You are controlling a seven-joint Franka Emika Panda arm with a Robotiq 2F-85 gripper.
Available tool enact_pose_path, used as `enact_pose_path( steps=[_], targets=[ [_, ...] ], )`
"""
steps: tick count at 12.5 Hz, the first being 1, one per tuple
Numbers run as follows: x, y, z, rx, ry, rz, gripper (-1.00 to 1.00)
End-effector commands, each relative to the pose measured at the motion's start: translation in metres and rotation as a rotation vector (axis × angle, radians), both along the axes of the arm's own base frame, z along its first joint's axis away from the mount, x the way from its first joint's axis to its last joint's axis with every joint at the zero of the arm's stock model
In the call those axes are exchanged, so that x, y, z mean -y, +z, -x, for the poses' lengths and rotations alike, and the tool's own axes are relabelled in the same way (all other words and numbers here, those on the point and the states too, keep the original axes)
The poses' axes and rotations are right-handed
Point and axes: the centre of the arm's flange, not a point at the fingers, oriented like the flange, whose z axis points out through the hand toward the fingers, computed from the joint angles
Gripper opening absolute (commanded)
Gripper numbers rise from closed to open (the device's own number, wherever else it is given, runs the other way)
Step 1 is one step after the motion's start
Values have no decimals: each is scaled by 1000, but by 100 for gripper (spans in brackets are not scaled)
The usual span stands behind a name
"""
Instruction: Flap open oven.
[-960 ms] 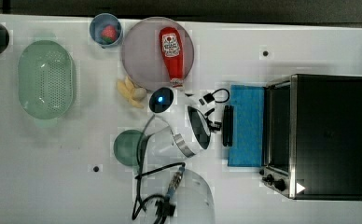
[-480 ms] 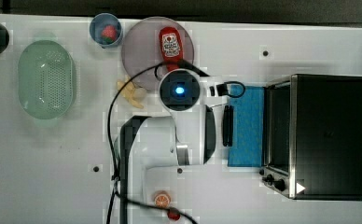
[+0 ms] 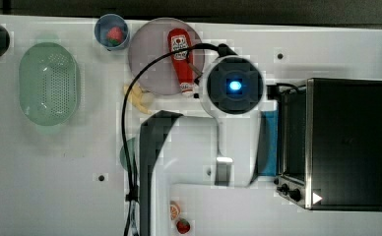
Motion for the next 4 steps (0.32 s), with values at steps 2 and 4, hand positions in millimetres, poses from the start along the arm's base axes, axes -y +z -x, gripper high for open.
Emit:
enact_pose_path(
  steps=[2, 4],
  targets=[
    [-6, 81, 25, 10, -128, -37, -65],
    [-3, 106, 40, 2, -132, -48, -65]
  ],
)
